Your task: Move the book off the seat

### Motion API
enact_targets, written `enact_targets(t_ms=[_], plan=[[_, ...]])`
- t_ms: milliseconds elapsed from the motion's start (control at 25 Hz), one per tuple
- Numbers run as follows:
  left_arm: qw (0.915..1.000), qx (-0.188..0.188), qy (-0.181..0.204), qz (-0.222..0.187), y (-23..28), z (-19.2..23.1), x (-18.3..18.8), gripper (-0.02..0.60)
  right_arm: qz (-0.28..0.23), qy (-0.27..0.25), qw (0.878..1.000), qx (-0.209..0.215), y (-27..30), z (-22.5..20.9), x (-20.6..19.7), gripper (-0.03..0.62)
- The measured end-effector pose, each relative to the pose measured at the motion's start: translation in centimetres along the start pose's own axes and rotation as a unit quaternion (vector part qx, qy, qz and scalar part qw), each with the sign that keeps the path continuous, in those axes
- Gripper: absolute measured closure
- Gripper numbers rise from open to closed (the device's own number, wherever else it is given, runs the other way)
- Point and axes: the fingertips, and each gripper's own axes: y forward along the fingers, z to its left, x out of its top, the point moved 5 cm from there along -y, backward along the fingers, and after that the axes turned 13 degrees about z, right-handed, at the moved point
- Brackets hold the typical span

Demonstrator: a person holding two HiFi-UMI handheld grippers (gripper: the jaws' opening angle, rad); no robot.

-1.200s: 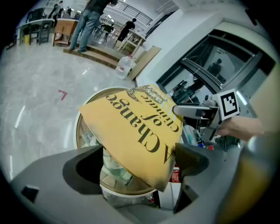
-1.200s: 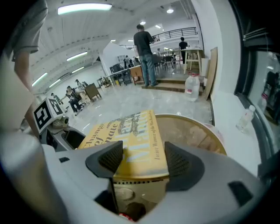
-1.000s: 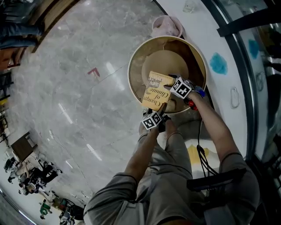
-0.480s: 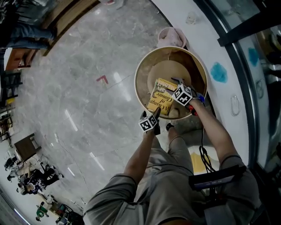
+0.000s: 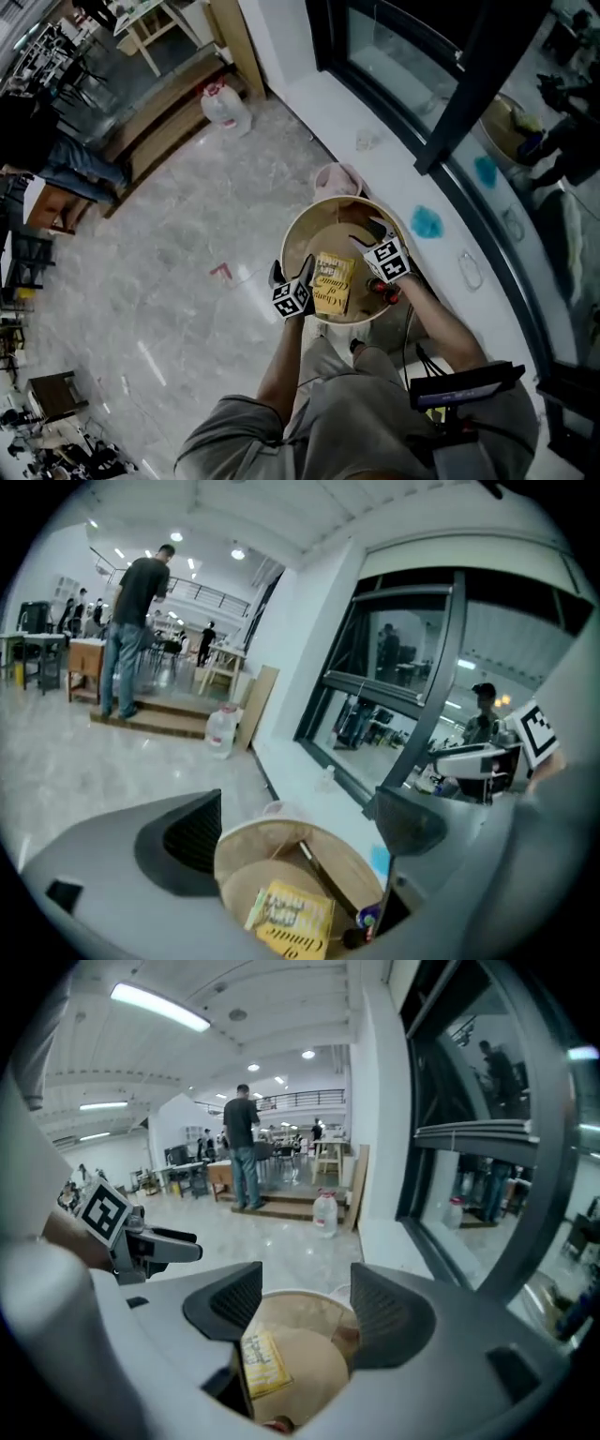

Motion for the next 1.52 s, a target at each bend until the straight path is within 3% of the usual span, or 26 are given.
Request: enact_targets(t_ms=[120, 280, 480, 600, 680, 1040, 1200, 1240, 1280, 1320, 1360, 1400, 1520], plan=[[0.9962, -0.036, 0.066, -0.044, -1.7, -4.1, 7.5, 0.075, -0.031, 0.029, 0.998, -0.042, -6.7, -1.9, 2.9, 0.299], [0.9835, -0.072, 0.136, -0.096, -5.2, -9.8, 17.1, 0.075, -0.096, 0.056, 0.989, -0.1, -16.2, -3.5, 7.2, 0.301], [0.9572, -0.129, 0.188, -0.178, -12.2, -17.3, 26.2, 0.075, -0.186, 0.087, 0.962, -0.178, -27.7, -4.9, 10.5, 0.301], [0.9427, -0.156, 0.214, -0.203, -15.3, -19.7, 27.7, 0.075, -0.22, 0.11, 0.947, -0.207, -31.4, -4.6, 10.2, 0.301], [0.9381, -0.164, 0.225, -0.206, -15.9, -20.5, 28.0, 0.075, -0.231, 0.115, 0.942, -0.215, -32.0, -4.4, 10.2, 0.301], [0.9337, -0.178, 0.24, -0.198, -16.6, -22.0, 26.9, 0.077, -0.269, 0.14, 0.931, -0.202, -32.1, -2.0, 11.7, 0.31], [0.934, -0.179, 0.256, -0.175, -17.1, -22.4, 25.8, 0.088, -0.273, 0.139, 0.931, -0.201, -31.6, -0.3, 12.4, 0.328], [0.9339, -0.176, 0.26, -0.172, -17.4, -22.3, 25.6, 0.119, -0.273, 0.135, 0.931, -0.203, -31.4, 0.2, 12.5, 0.356], [0.9336, -0.176, 0.262, -0.169, -17.8, -22.2, 25.3, 0.209, -0.272, 0.132, 0.931, -0.206, -31.3, 0.7, 12.6, 0.426], [0.932, -0.181, 0.266, -0.166, -18.1, -22.2, 25.1, 0.328, -0.272, 0.129, 0.931, -0.206, -31.2, 1.2, 12.7, 0.497], [0.9288, -0.191, 0.272, -0.164, -18.5, -22.2, 24.8, 0.52, -0.273, 0.126, 0.932, -0.204, -31.1, 1.7, 12.8, 0.545], [0.9251, -0.202, 0.277, -0.163, -18.9, -22.4, 24.5, 0.572, -0.273, 0.122, 0.933, -0.201, -31.1, 2.3, 12.9, 0.574], [0.9212, -0.216, 0.273, -0.173, -19.8, -22.6, 24.3, 0.572, -0.269, 0.102, 0.936, -0.204, -30.9, 3.5, 13.3, 0.579]])
